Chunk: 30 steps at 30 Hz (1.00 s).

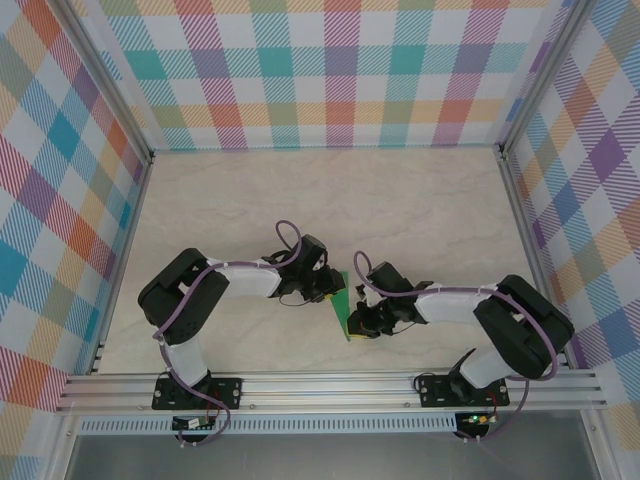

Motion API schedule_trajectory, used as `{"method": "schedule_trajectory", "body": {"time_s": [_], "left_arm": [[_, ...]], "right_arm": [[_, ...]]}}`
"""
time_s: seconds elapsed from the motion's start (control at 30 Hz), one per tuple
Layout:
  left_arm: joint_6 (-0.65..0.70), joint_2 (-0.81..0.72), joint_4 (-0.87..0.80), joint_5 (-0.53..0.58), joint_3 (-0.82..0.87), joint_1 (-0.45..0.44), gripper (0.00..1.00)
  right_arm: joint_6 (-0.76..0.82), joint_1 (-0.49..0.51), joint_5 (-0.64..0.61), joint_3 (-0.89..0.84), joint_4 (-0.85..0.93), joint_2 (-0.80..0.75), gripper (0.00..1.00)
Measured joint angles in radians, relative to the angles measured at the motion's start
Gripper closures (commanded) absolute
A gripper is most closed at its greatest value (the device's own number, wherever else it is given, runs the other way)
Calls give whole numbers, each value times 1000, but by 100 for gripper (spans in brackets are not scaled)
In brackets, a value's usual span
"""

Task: Fold a paper plane with a square sheet of paper (pick it up from the middle)
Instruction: Fold the wing for the fifth time at the center of the table.

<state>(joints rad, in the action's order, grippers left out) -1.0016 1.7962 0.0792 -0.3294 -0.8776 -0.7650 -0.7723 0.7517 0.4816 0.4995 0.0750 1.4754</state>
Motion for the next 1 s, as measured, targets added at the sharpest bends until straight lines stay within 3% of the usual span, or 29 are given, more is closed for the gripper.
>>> {"method": "schedule_trajectory", "body": {"time_s": [0.13,0.27,0.37,0.57,1.0], "left_arm": [[0,3,-2,-1,-4,0,69],[0,4,-2,-2,-5,0,70],[1,6,-2,-2,-6,0,70],[4,8,-5,-3,-10,0,70],[8,8,-5,-3,-10,0,70]], "right_arm": [[3,5,-50,-1,93,-90,76],[3,-19,-81,13,167,-188,79],[-5,-43,-65,23,135,-215,87],[-89,-51,31,23,-61,-102,94],[-182,-56,136,-87,-359,77,93]]}}
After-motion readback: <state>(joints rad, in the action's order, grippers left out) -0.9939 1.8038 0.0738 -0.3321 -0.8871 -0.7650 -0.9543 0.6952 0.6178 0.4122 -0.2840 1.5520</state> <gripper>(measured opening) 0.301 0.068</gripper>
